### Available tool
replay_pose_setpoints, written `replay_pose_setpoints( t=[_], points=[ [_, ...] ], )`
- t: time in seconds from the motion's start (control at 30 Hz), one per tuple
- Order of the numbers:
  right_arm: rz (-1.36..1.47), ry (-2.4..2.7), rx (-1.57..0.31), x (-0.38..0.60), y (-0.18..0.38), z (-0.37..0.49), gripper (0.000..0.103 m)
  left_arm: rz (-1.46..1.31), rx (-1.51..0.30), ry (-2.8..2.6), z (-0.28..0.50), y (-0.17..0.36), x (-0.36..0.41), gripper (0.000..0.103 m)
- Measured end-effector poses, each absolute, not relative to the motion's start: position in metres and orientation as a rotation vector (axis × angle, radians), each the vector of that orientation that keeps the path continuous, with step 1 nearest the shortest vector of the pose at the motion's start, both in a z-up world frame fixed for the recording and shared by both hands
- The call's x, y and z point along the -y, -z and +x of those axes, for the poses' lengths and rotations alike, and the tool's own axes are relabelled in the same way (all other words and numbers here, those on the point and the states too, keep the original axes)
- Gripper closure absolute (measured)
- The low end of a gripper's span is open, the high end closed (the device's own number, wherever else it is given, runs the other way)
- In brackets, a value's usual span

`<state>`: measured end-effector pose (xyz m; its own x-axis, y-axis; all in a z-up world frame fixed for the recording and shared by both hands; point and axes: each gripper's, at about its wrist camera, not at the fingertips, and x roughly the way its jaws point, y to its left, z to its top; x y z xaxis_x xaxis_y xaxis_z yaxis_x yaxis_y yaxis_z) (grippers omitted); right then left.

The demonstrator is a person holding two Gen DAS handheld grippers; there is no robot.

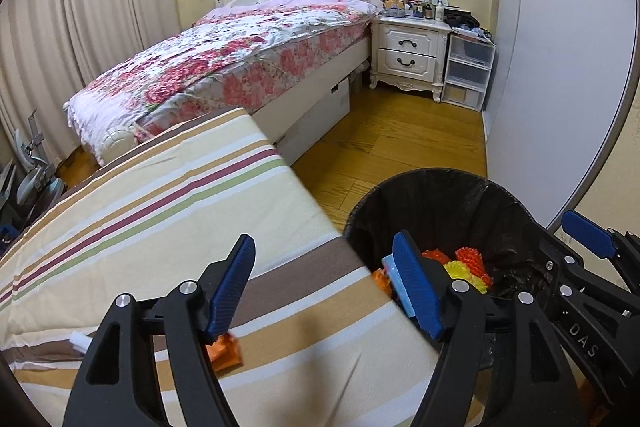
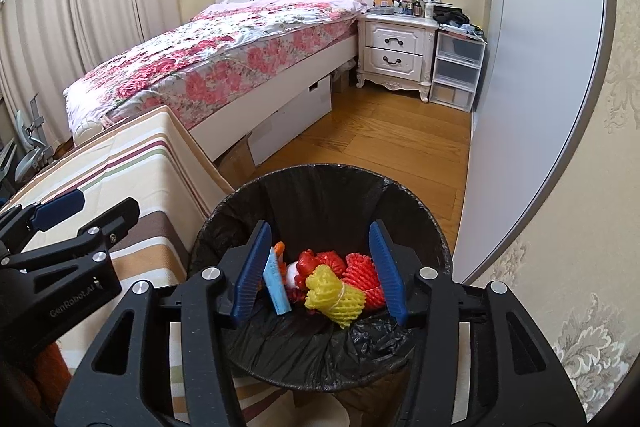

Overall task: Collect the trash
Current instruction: 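Move both open tools back to the trash on the sheet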

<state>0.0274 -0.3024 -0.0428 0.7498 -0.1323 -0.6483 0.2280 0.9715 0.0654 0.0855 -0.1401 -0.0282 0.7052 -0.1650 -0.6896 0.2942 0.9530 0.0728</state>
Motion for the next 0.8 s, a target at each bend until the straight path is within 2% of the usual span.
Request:
replay_pose_setpoints(
  t=[0.8],
  points=[
    [-0.009, -0.209, -0.739, 0.134, 0.031, -0.016, 0.053, 0.053, -0.759, -0.079, 0.013, 0.028, -0.059, 0.032]
  ],
)
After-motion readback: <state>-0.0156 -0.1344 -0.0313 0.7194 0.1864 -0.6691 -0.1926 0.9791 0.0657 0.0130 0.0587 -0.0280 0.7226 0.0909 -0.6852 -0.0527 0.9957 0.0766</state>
